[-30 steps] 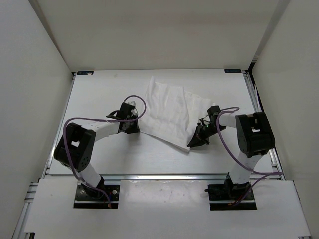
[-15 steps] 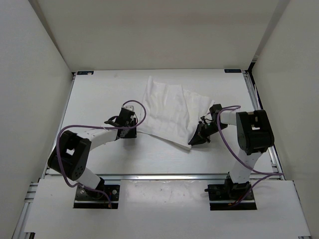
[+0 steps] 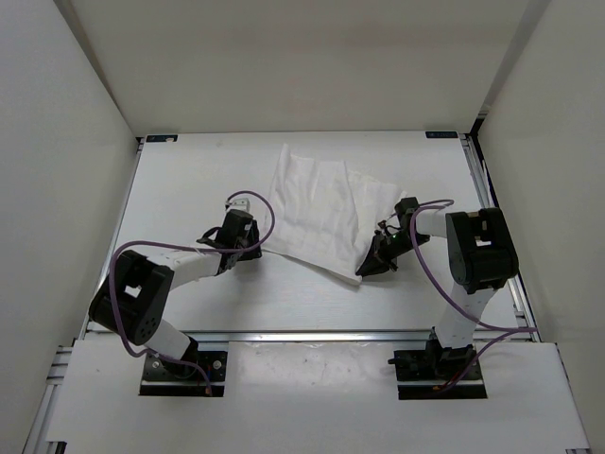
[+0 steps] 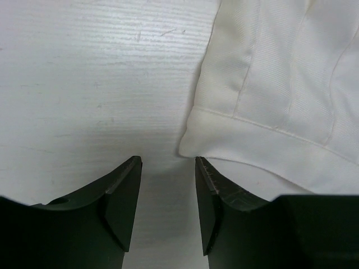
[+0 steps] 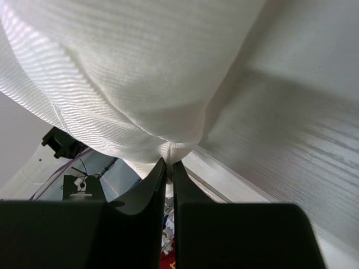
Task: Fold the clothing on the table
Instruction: Flatten the skirt out
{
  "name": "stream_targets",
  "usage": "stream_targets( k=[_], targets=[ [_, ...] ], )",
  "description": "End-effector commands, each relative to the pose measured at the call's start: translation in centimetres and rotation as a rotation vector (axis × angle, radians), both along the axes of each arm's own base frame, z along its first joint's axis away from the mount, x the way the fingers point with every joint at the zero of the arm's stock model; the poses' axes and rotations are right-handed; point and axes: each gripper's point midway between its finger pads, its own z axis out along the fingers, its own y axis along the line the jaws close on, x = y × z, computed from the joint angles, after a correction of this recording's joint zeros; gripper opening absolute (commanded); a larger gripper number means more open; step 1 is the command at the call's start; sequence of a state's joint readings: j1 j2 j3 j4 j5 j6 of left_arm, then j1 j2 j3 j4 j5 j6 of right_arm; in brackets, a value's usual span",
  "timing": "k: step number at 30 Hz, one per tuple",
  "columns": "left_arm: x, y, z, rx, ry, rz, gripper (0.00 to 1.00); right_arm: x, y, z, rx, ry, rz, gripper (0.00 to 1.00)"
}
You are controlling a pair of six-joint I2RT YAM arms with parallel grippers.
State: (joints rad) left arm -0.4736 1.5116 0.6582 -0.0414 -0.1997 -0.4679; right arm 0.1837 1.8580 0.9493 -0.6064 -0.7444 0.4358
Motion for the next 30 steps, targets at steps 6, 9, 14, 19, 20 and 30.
stream_targets(
  k=[6, 9, 14, 19, 20, 30],
  targets=[
    [1.3, -0.1, 0.4, -0.052, -0.101, 0.06, 0.54, -1.7, -0.1, 0.1, -0.004, 0.084, 0.038, 0.0],
    [1.5, -0.1, 0.6, -0.048, -0.12, 0.066, 0.54, -2.3, -0.5, -0.2, -0.018, 0.103, 0.041, 0.0],
    [1.6, -0.9, 1.4, -0.032, -0.116, 0.029, 0.53, -1.5, -0.9, 0.4, 0.002, 0.077, 0.021, 0.0],
    [0.5, -3.8, 3.2, -0.113, -0.078, -0.099, 0.51, -0.7, 0.0, 1.4, 0.029, 0.055, 0.055, 0.0],
    [0.0, -5.3, 4.0, -0.128, -0.088, -0.148, 0.51, -0.8, 0.5, 1.5, 0.038, 0.053, 0.073, 0.0],
    [-2.8, -11.8, 5.8, -0.152, -0.107, -0.367, 0.54, 1.6, 6.6, 4.5, 0.153, -0.008, 0.196, 0.0]
  ],
)
